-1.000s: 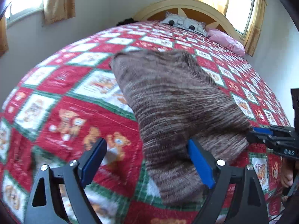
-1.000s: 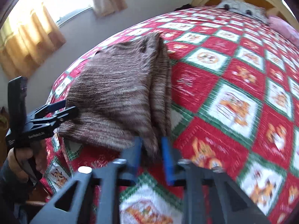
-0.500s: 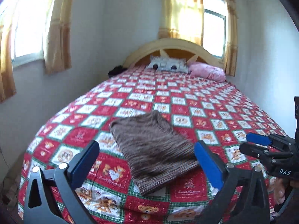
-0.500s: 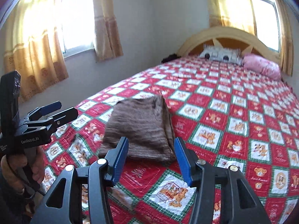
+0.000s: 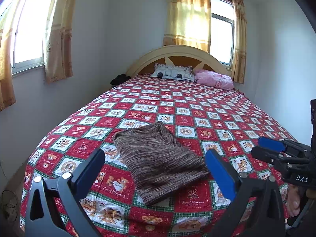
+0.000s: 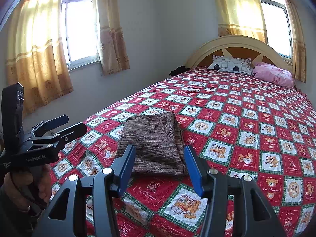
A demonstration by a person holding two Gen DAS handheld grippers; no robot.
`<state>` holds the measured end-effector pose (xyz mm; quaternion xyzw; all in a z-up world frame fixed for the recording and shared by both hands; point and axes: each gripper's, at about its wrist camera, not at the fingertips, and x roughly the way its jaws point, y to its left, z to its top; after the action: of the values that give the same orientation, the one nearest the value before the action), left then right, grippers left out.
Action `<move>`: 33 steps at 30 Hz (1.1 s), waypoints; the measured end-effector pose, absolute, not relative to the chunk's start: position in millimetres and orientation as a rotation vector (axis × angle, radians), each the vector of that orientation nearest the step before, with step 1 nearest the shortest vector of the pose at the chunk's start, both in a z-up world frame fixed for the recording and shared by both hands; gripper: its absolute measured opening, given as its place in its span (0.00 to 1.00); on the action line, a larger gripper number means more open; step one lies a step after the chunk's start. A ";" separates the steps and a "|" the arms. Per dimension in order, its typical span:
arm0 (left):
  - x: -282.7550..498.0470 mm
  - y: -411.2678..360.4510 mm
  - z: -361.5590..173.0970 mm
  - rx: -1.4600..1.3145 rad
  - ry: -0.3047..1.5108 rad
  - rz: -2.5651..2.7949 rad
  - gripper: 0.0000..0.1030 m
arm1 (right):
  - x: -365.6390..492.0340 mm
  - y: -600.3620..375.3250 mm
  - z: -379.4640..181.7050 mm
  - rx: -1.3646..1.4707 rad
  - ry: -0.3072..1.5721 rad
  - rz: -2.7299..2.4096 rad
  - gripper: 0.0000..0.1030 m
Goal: Fold small clothes
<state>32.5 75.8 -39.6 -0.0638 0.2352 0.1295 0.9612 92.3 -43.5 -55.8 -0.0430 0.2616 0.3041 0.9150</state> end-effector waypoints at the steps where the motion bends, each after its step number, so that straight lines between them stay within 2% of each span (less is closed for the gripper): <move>1: 32.3 74.6 -39.3 -0.125 0.475 0.264 1.00 | 91.9 -44.2 -55.9 -0.086 0.537 0.625 0.51; 33: 32.2 69.9 -33.8 -0.121 0.473 0.255 1.00 | 86.9 -51.1 -54.4 -0.070 0.521 0.613 0.54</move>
<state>32.2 69.9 -33.8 -0.0595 0.2334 0.1258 0.9624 86.9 -51.1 -54.4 -0.0341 0.2534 0.2984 0.9196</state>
